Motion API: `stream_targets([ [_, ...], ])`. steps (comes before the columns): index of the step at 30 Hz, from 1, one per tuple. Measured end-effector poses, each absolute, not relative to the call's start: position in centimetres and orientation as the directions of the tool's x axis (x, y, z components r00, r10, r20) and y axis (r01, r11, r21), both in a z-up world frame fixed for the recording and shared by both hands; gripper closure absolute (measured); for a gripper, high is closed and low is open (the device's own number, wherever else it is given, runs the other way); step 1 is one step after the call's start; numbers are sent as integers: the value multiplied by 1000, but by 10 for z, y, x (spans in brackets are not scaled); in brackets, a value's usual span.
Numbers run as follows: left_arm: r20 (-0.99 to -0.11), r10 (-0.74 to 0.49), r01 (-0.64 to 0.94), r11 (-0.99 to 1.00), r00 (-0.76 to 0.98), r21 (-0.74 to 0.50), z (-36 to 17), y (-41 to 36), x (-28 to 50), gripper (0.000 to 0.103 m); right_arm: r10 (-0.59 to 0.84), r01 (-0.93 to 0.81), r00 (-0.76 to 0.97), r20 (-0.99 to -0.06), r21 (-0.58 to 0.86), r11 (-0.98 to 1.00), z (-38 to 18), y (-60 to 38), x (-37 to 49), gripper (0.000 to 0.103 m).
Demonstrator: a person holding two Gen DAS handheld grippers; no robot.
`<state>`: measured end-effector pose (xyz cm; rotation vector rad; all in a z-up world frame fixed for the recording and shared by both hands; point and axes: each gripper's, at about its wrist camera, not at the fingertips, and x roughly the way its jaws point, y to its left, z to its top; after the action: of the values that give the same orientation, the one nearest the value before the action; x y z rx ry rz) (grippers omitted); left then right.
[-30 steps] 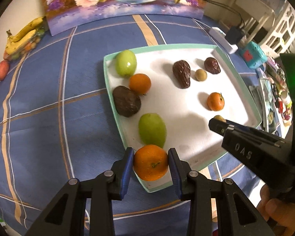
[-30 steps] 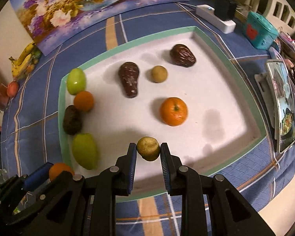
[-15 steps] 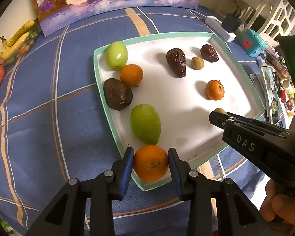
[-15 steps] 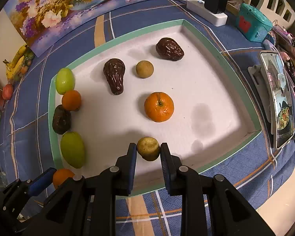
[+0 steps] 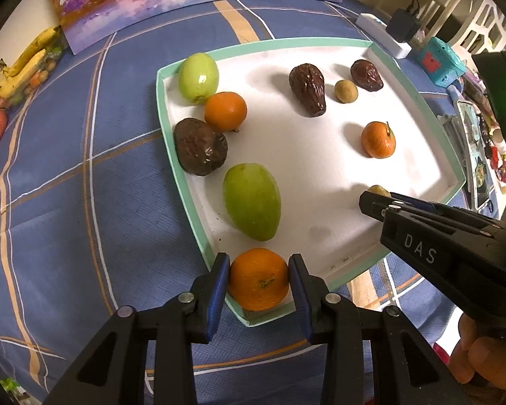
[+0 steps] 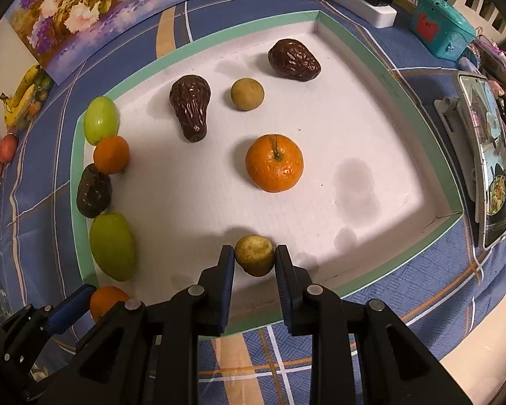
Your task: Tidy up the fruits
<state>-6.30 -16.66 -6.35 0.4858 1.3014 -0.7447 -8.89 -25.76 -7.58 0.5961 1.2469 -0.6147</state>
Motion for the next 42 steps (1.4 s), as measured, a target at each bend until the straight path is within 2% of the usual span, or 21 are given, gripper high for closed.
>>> stream_targets([
  [12, -971, -218, 733, 675, 95, -80, -62, -168, -61, 63, -103, 711, 206, -973, 77, 699, -74, -257, -91, 77],
  [22, -952, -277, 675, 728, 129, -120, -42, -148, -43, 63, -146, 692, 267, -953, 84, 717, -47, -250, -92, 77],
  [23, -951, -278, 662, 740, 137, -121, -40, -144, -40, 61, -149, 690, 269, -951, 83, 719, -46, -250, -91, 77],
  [25, -951, -250, 628, 774, 181, -83, -37, -135, -32, 39, -155, 683, 274, -949, 79, 726, -43, -248, -91, 77],
  [26, -952, -215, 599, 800, 220, -42, -37, -129, -26, 34, -154, 677, 277, -948, 79, 732, -43, -248, -90, 77],
  [28, -951, -182, 565, 825, 249, -10, -37, -120, -17, 29, -149, 664, 280, -948, 79, 743, -43, -244, -89, 70],
  [29, -952, -168, 542, 840, 256, -2, -38, -114, -12, 26, -149, 661, 280, -948, 77, 746, -42, -241, -87, 62],
  [31, -951, -148, 498, 867, 272, 7, -38, -100, -2, 7, -158, 650, 277, -948, 64, 757, -43, -236, -83, 53],
  [33, -947, -137, 471, 882, 289, 16, -37, -88, 3, 0, -166, 639, 273, -947, 50, 767, -42, -230, -81, 43],
  [38, -937, -97, 435, 898, 334, 62, -37, -61, 10, 0, -154, 610, 281, -947, 52, 791, -44, -217, -77, 33],
  [42, -935, -102, 409, 911, 340, 50, -36, -50, 10, 0, -150, 585, 285, -947, 48, 810, -47, -208, -76, 31],
])
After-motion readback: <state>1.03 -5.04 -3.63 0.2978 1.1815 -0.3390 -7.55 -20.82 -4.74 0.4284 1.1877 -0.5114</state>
